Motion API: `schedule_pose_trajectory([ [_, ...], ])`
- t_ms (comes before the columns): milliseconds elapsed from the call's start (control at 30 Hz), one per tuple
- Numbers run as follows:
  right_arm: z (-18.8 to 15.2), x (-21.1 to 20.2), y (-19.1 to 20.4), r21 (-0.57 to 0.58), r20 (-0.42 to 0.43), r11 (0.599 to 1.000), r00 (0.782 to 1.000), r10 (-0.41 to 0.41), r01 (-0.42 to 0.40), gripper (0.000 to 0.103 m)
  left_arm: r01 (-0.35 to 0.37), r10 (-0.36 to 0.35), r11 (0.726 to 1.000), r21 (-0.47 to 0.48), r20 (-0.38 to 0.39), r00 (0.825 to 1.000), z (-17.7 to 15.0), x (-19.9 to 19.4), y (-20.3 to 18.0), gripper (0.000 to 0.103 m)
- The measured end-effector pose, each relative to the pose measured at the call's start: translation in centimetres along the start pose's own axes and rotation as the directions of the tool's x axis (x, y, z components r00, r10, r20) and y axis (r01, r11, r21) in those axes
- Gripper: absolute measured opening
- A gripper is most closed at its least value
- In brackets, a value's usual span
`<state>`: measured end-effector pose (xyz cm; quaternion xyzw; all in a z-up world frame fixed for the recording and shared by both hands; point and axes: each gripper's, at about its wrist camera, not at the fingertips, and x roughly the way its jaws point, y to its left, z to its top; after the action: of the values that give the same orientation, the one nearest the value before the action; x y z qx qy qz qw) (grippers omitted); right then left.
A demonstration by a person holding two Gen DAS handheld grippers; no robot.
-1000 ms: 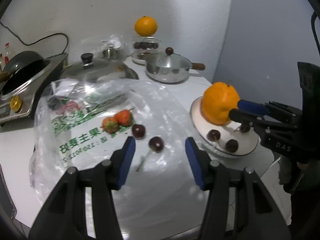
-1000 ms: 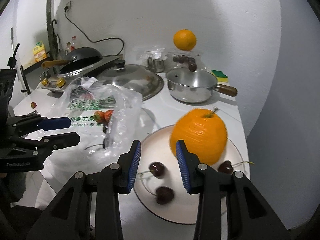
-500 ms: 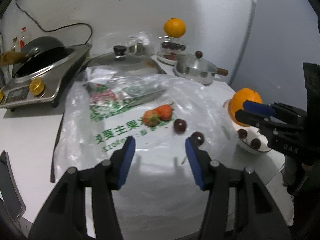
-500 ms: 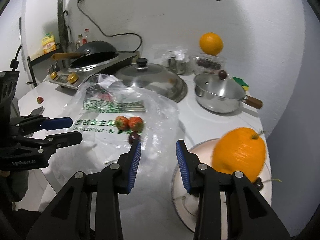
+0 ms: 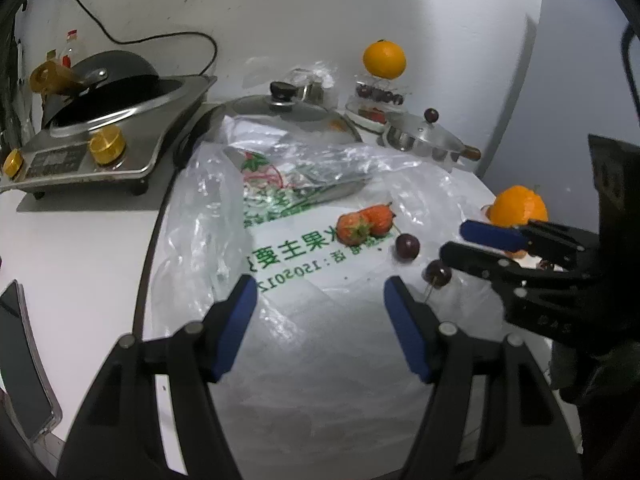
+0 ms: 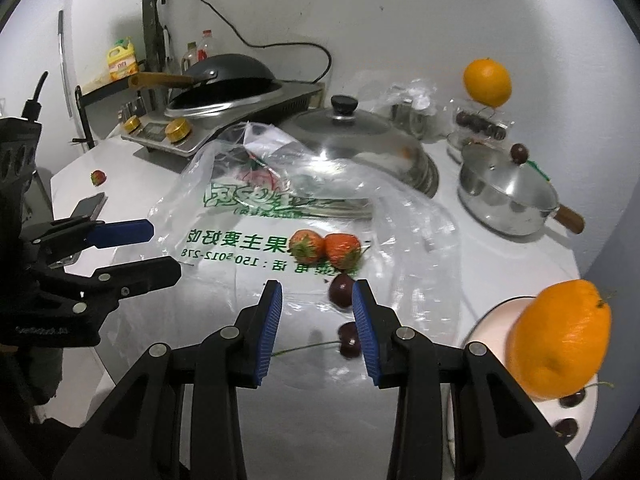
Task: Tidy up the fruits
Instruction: 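Move both open grippers back over the bag of fruit, then close the right gripper on a dark cherry in the bag and lift it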
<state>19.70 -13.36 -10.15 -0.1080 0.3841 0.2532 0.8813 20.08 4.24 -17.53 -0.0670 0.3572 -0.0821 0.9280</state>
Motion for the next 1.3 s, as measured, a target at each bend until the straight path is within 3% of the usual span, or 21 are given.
schedule_pose_trajectory([
  [767,-2.0,4.4,-3.1,0.114,-0.148,0.989,0.986,-0.077,0.094,0.039,0.011,-0.011,1.0,0.008,-0.027,1.0,0.0,1.5,-0.5,0.068],
  [933,-2.2,4.8,-2.8,0.087,-0.157,0.991,0.984,-0.083,0.097,0.038,0.009,-0.009,1.0,0.009,-0.027,1.0,0.0,1.6,-0.6,0.068],
  [1000,-2.3,4.9,-2.5,0.077,-0.163,0.993,0.984,-0.074,0.088,0.03,0.007,-0.007,1.0,0.012,-0.028,1.0,0.0,1.6,-0.6,0.068],
  [1300,-1.9,2.7,-2.1,0.07,-0.098,0.995,0.993,-0.059,0.066,0.03,0.002,-0.002,1.0,0.027,-0.022,1.0,-0.1,0.9,-1.4,0.068],
])
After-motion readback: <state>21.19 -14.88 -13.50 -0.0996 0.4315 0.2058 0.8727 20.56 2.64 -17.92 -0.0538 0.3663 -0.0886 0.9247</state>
